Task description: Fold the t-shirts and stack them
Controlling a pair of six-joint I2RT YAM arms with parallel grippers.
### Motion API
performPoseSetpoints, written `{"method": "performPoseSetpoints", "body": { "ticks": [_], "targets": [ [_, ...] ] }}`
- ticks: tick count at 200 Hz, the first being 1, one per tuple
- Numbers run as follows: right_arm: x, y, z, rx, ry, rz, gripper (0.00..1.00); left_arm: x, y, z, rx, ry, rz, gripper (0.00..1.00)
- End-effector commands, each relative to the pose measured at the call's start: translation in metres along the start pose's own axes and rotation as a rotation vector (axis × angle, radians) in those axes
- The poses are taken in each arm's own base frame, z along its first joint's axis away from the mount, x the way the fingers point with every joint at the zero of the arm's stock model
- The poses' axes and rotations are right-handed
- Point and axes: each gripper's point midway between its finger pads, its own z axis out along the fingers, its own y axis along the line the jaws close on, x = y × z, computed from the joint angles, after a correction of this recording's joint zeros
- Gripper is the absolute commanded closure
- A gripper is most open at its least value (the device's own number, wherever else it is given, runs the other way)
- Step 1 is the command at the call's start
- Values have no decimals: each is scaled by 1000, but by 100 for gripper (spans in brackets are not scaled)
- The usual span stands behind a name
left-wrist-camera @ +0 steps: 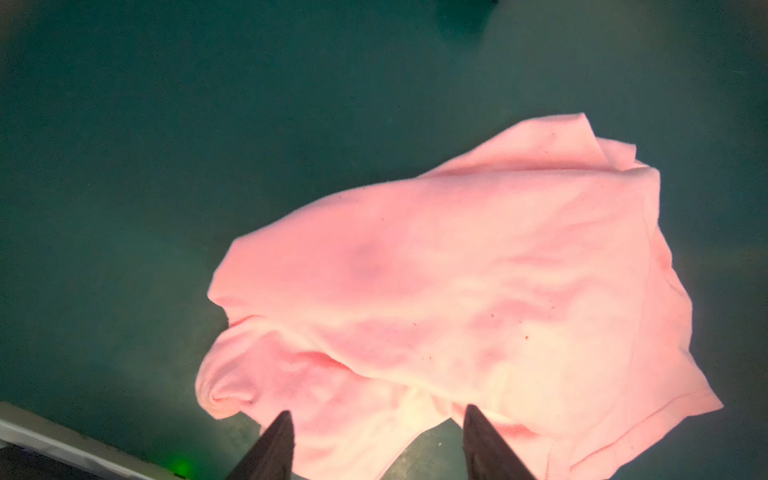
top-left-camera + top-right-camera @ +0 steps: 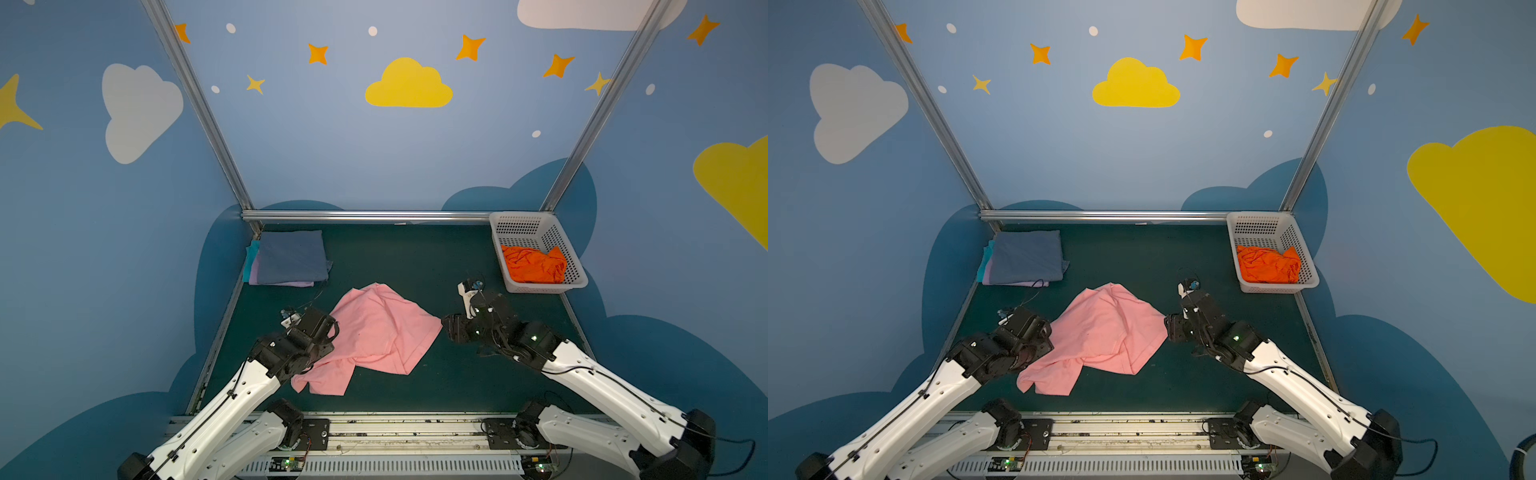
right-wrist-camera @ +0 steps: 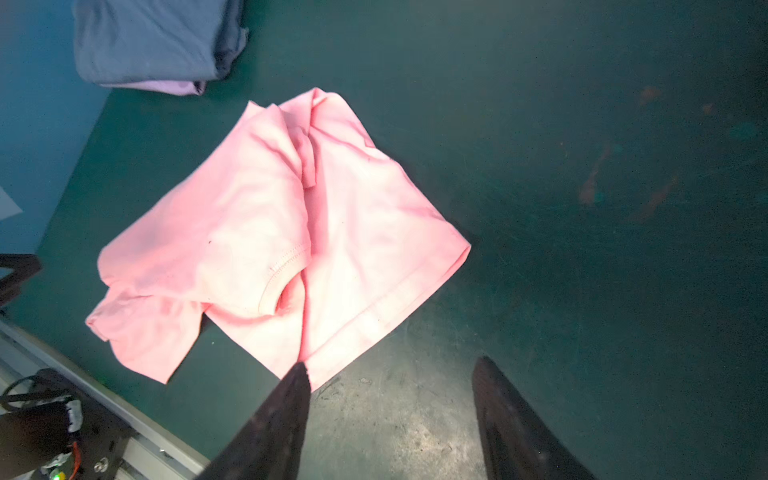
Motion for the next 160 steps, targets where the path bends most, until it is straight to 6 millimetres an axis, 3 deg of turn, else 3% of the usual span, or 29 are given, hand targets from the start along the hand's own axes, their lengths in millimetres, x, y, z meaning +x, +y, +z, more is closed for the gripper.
{"method": "performPoseSetpoints", "body": {
  "ticks": [1, 31, 51, 66, 94, 126, 138, 143, 151, 160],
  "targets": [
    [-9, 12, 5, -19, -7, 4, 38, -4, -37, 3, 105, 21, -19, 40],
    [2, 5, 19, 20, 36, 56, 38, 6, -96, 20, 133, 74, 104, 29],
    [7, -4, 25, 61, 45, 69, 38, 29, -140, 30, 133, 114, 253, 21],
    [11, -14, 28, 104, 49, 94, 38, 48, -161, 41, 91, 151, 355, 19],
    [12, -22, 29, 125, 55, 119, 36, 75, -172, 76, -62, 205, 496, 17],
    [13, -28, 28, 124, 62, 122, 35, 83, -170, 104, -226, 190, 593, 16],
    [15, -31, 27, 126, 62, 123, 35, 85, -171, 111, -241, 196, 609, 26],
    [16, -33, 27, 129, 63, 124, 35, 86, -172, 112, -244, 200, 614, 38],
    [17, -35, 27, 130, 63, 126, 35, 83, -172, 112, -254, 193, 613, 66],
    [19, -37, 26, 131, 65, 132, 35, 77, -171, 109, -270, 178, 612, 86]
  ]
}}
